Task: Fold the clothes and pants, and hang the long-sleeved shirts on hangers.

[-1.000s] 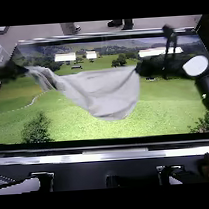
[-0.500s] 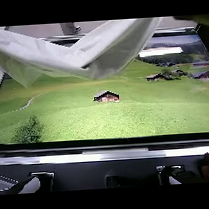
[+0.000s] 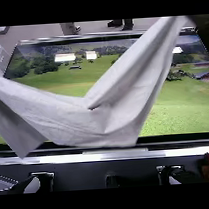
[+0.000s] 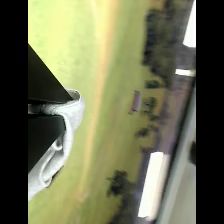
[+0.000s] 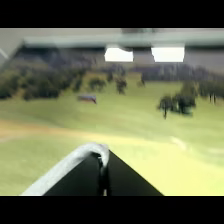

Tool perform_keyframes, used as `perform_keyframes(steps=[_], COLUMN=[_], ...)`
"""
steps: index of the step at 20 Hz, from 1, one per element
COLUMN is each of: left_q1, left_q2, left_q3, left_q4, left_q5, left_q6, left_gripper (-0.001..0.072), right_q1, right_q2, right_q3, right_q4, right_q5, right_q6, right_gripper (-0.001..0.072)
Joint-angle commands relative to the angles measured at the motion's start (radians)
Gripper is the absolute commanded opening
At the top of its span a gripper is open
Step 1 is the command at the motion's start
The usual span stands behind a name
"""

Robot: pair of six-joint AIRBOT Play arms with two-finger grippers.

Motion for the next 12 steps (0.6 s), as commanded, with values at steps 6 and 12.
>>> perform_keyframes(steps=[6,12], left_q1=[-0.027,-0.026], left_q2=[-0.498,-0.835], left_q3=[-0.517,-0.385], left_q4=[-0.035,-0.128], left_q5=[0.384,0.423], left_q6=[0.185,0.232], left_gripper=[0.0019,0.0073], right_q1=[0.000,0.000], right_q2=[-0.640,-0.869], right_q3=[0.003,0.004], right_q4=[-0.012,-0.041], right_q5=[0.067,-0.070], right_q6=[-0.005,-0.033], right_gripper=[0.0029,0.0029])
